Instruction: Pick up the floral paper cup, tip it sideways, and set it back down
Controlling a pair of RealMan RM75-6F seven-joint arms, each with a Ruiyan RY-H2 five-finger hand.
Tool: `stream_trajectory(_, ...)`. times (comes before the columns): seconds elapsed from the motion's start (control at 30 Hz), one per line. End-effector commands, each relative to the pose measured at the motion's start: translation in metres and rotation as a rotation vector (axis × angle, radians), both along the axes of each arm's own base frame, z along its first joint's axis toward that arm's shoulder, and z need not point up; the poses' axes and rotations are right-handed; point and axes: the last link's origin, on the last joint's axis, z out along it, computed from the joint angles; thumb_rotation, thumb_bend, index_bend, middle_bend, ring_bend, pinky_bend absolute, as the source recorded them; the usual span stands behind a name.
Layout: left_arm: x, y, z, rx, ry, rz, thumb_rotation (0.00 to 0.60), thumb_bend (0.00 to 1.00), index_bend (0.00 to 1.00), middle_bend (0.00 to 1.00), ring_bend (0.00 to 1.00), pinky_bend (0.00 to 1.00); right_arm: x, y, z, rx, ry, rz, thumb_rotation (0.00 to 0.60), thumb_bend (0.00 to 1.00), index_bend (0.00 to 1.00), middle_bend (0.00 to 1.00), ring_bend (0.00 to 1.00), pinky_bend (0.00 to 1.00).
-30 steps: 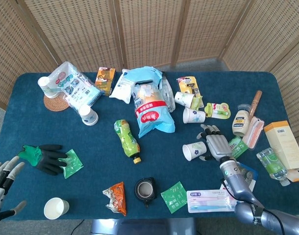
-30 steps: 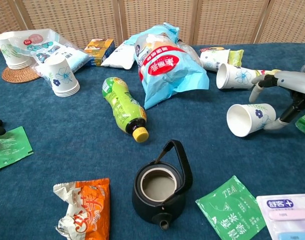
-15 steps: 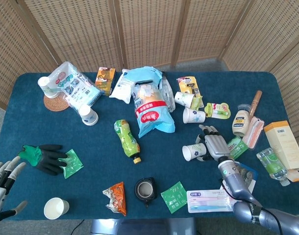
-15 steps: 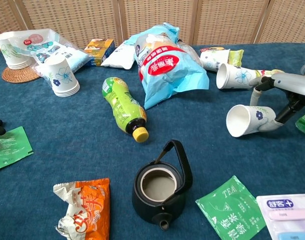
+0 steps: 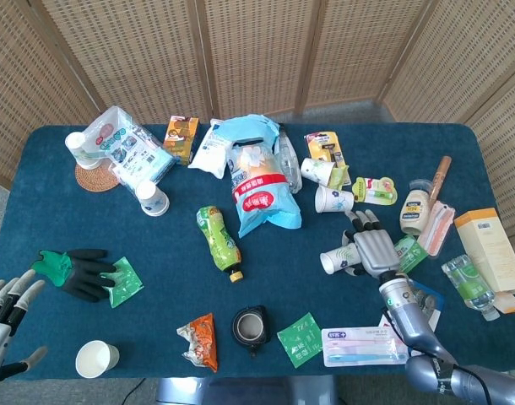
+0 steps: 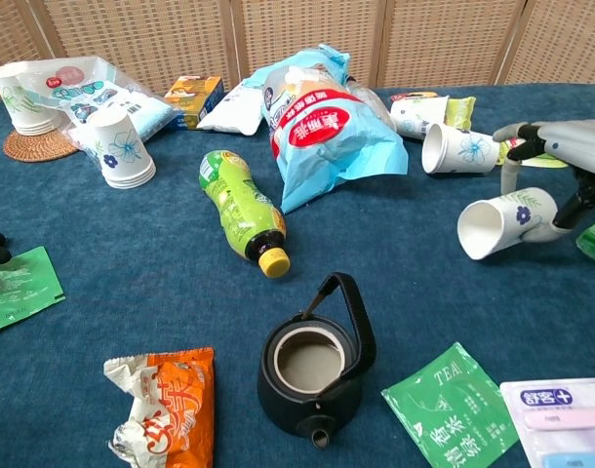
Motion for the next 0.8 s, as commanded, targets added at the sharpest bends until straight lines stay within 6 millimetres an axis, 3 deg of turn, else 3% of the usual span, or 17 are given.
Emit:
stream_trajectory(0.03,0.000,0.000,0.000,0.000,0.000,0.000,0.600,0.24,0.00,0.00,0.00,0.00,0.007,0.006,0.005,-0.060,0.095,0.088,0.600,0.20,0.46,0.00,0.00,0.00)
stream_trajectory(0.3,0.000,-0.001,0.000,0.001,-0.003,-0.002,0.600,0.24,0.00,0.00,0.00,0.00,0.019,0.011,0.004,-0.187,0.255,0.235,0.600,0.20,0.45,0.00,0.00,0.00)
stream_trajectory(0.8,0.000,-0.001,0.001,0.000,-0.006,-0.002,0.600,0.24,0.00,0.00,0.00,0.00,0.006,0.006,-0.009,-0.314,0.522,0.346,0.600,0.20,0.45,0.00,0.00,0.00)
